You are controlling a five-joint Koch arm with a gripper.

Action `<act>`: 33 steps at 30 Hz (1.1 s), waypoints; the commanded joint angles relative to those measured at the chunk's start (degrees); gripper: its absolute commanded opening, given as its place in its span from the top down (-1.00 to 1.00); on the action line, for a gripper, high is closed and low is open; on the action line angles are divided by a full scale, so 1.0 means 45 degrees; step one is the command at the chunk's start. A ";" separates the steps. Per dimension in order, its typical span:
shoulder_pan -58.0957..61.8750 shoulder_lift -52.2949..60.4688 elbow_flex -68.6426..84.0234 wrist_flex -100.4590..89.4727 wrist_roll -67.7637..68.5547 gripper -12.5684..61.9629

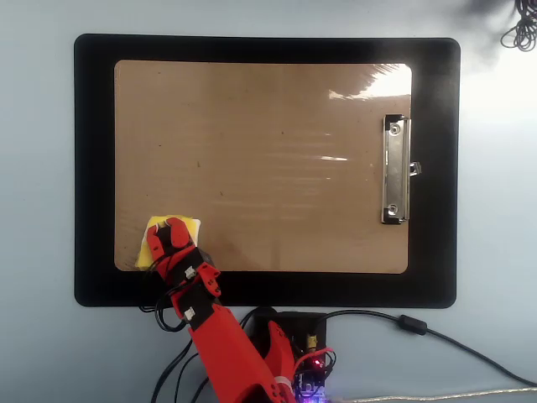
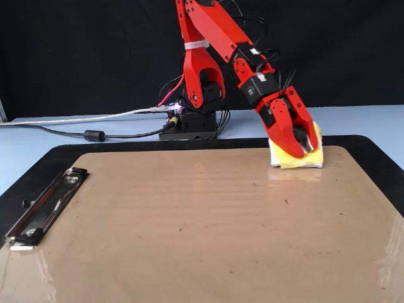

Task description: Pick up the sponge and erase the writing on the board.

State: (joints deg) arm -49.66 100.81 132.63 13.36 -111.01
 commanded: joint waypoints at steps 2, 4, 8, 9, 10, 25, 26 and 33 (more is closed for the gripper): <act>-0.0176 -0.0313 -0.0684 -0.0313 -0.0293 0.88; -0.0156 -0.1484 -0.1406 -0.0313 -0.0312 0.88; -0.0234 -0.2363 -0.2422 -0.0313 -0.0371 0.88; -0.0234 -0.2363 -0.2422 -0.0293 -0.0371 0.88; -0.0234 -0.2363 -0.2422 -0.0313 -0.0371 0.88; -0.0664 -0.2402 -0.2539 -0.0293 -0.0391 -0.17; -0.0703 -0.2344 -0.2559 -0.0293 -0.0410 -0.18; -0.0820 -0.1465 -0.3594 -0.0313 -0.1543 -0.23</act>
State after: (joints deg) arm -53.00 91.58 119.36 11.87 -113.99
